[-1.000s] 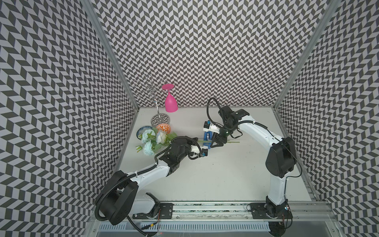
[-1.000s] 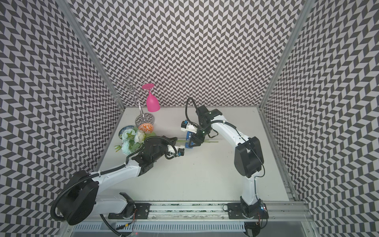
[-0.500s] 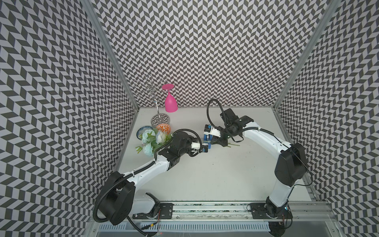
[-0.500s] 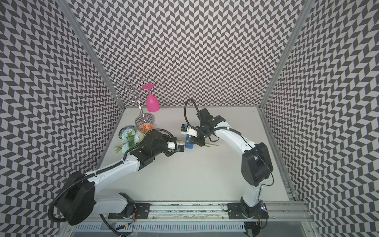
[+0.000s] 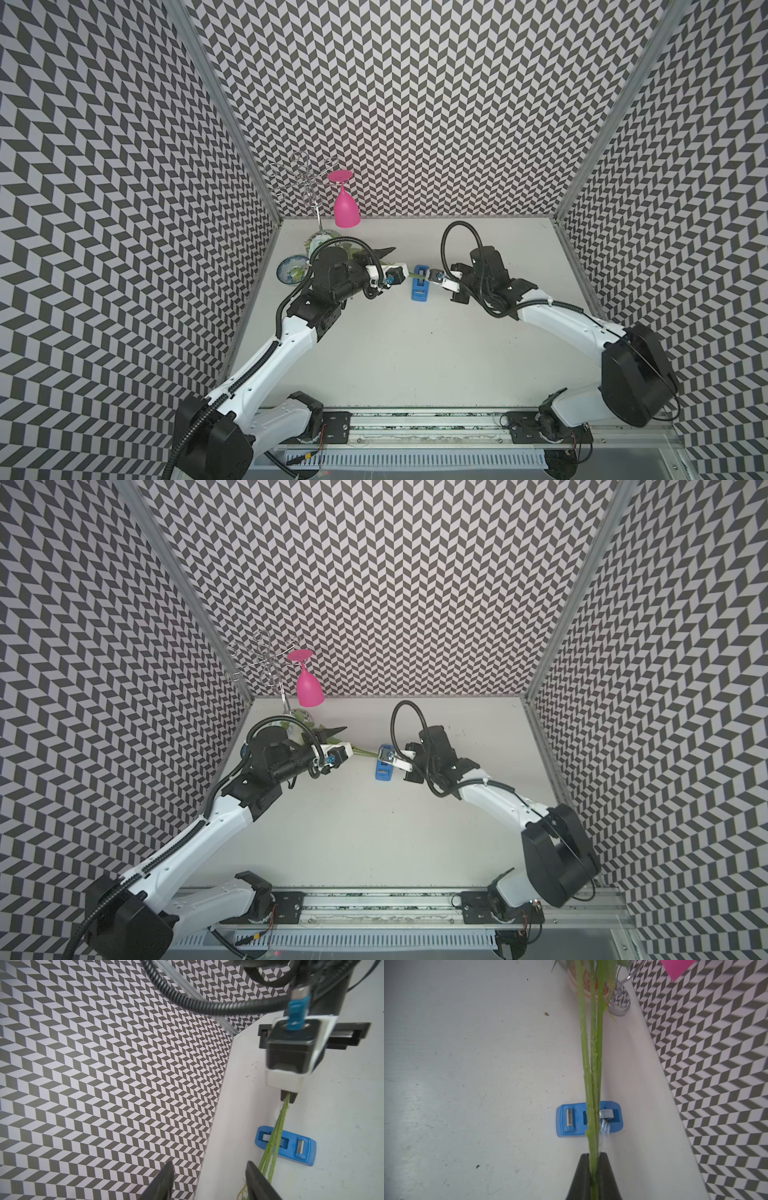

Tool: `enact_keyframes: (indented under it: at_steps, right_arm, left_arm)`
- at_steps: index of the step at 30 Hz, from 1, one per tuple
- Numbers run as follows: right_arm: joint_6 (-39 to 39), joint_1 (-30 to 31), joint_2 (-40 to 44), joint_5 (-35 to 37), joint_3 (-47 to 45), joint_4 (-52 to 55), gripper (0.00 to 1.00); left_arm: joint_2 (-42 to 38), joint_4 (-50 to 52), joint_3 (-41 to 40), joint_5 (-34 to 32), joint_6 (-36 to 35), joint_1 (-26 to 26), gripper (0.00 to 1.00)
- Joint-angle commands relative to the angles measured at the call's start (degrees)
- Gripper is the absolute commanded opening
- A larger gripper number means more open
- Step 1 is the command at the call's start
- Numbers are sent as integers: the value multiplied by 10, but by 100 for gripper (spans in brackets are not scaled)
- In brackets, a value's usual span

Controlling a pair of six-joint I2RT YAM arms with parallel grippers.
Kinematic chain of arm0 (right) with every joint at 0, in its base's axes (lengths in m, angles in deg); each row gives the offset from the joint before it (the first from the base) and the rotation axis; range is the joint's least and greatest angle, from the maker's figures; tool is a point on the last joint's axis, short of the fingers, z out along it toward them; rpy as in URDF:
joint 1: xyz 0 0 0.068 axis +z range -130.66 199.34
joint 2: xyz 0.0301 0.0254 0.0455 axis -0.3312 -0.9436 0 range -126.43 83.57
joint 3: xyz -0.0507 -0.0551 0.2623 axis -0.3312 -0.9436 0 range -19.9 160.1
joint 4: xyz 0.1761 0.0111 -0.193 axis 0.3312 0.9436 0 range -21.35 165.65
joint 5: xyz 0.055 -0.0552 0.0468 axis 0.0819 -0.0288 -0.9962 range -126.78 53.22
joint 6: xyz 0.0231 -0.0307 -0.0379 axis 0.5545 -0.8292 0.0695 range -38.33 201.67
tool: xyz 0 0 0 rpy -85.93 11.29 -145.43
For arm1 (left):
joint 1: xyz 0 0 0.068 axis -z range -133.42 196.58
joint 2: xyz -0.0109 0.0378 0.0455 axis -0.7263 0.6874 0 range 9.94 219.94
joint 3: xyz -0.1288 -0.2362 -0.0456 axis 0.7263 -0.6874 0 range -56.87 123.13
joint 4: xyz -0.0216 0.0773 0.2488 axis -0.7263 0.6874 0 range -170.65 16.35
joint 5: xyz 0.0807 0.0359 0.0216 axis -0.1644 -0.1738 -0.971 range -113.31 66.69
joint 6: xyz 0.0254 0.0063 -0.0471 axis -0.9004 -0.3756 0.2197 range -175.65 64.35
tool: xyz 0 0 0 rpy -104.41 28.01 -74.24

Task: Wrap bouquets with tape
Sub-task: Wrap the tape around the bouquet.

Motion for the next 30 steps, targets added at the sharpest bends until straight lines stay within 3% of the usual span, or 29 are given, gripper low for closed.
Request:
enact_keyframes:
  at_steps: [1, 7, 16, 24, 30]
  right_arm:
    - [-51, 29, 43, 54, -46, -222, 0]
    - [-110, 80, 76, 145, -152, -409, 0]
    - [-204, 139, 87, 225, -246, -586, 0]
    - [-265, 172, 45, 278, -275, -696, 0]
    - [-281, 182, 18, 301, -272, -696, 0]
  left_arm:
    - [32, 68, 39, 46, 7, -4, 56]
    - [106, 189, 119, 97, -18, -6, 56]
    - [155, 275, 145, 153, -48, -2, 61]
    - [171, 302, 146, 133, -57, 9, 62]
    - [165, 329, 173, 93, -59, 7, 59]
